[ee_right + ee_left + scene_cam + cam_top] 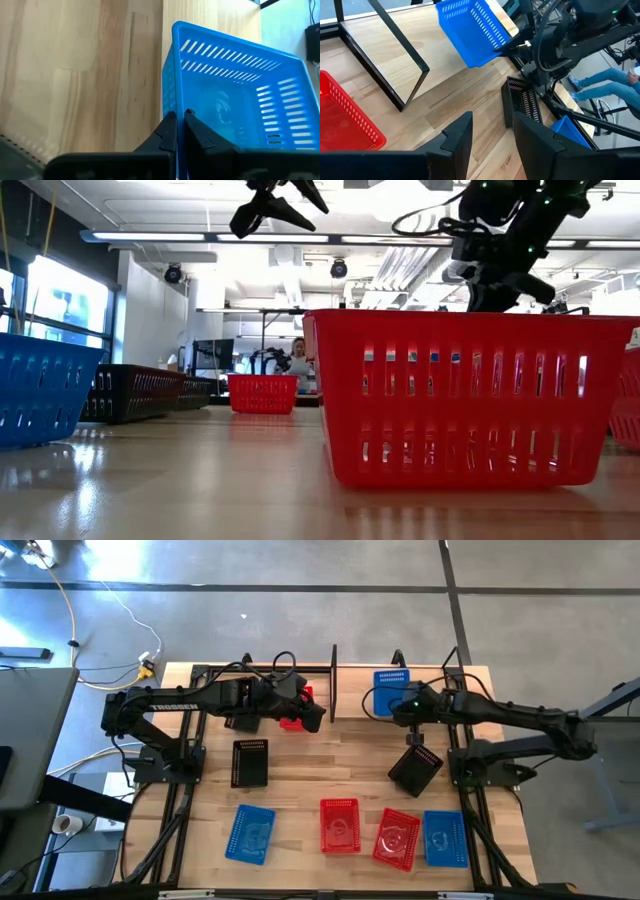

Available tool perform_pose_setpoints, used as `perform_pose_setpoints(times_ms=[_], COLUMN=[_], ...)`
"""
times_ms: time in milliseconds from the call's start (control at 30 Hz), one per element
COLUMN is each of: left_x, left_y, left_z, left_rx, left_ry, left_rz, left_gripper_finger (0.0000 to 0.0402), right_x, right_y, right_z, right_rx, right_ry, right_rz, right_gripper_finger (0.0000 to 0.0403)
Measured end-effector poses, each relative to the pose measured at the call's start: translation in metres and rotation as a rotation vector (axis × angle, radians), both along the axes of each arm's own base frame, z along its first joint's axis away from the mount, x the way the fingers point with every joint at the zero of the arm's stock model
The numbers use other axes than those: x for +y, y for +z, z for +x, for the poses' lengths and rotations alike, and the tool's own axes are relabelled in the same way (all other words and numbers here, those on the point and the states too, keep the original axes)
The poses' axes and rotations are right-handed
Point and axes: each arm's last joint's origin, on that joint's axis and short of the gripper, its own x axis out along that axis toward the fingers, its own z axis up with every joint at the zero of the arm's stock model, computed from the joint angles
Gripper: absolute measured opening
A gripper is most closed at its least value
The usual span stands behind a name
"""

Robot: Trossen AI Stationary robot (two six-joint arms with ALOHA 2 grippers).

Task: Stack baskets on shelf by color
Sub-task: Put the top middle blue bin on the shelf

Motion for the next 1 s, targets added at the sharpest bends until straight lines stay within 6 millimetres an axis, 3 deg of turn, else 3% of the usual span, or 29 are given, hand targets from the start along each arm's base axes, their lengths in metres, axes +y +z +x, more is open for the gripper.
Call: perform_pose_setpoints(times_ms=[367, 700, 1000], left_x=[0.0, 0.001, 0.001], left_y=[0.0, 0.0, 0.0], left_z=[0.0, 0.0, 0.0], left_rx=[0.0, -0.002, -0.002], left_ry=[0.0, -0.008, -0.008], left_rz=[0.001, -0.008, -0.008], left_gripper_finger=[0.0131, 0.0131, 0.0131], right_x=[-0.018, -0.019, -0.019], right_y=[-0.012, -0.015, -0.015], right_z=[0.009, 0.01, 0.01], right_rx=[0.027, 0.03, 0.036], right_ry=[-0.012, -0.008, -0.003], right_rz=[0.019, 0.04, 0.036], right_gripper_finger=[0.0, 0.0002, 0.004])
